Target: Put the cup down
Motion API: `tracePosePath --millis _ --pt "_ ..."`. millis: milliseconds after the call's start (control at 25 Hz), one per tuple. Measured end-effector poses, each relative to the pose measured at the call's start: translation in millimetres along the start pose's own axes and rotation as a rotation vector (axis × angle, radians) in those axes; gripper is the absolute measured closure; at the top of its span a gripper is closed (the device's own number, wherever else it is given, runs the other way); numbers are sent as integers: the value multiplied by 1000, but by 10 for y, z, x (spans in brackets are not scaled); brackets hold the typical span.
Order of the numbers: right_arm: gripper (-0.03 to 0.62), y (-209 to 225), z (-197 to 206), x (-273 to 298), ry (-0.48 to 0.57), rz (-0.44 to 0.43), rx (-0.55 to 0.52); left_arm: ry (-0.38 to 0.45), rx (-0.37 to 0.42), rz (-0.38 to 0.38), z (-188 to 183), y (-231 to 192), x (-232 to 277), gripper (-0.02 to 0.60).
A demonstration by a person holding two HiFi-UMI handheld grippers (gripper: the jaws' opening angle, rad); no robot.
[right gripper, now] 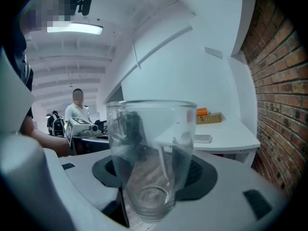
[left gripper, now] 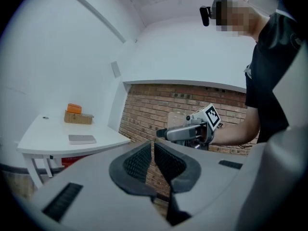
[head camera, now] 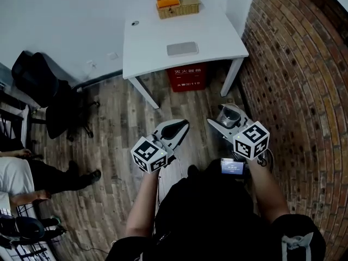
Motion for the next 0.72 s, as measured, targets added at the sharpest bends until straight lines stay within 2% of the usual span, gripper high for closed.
tracePosePath --millis 280,480,720 --pt "321 434 -223 453 13 -2 12 -7 -5 -8 -119 -604 222 571" --pt "321 903 -417 933 21 -34 18 -18 -1 -35 -255 -1179 495 571" --pt "321 1527 -836 1492 17 -85 19 -33 -15 -63 -546 -1932 880 571"
Point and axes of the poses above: the fingertips, and each gripper's own axes: x forward along the fingers, y to its right, z out of its underside, the point moved 3 cm from there along -x, backward along the fingers, and after that the axes turned 8 degrees about -y, right-handed, at the moved point
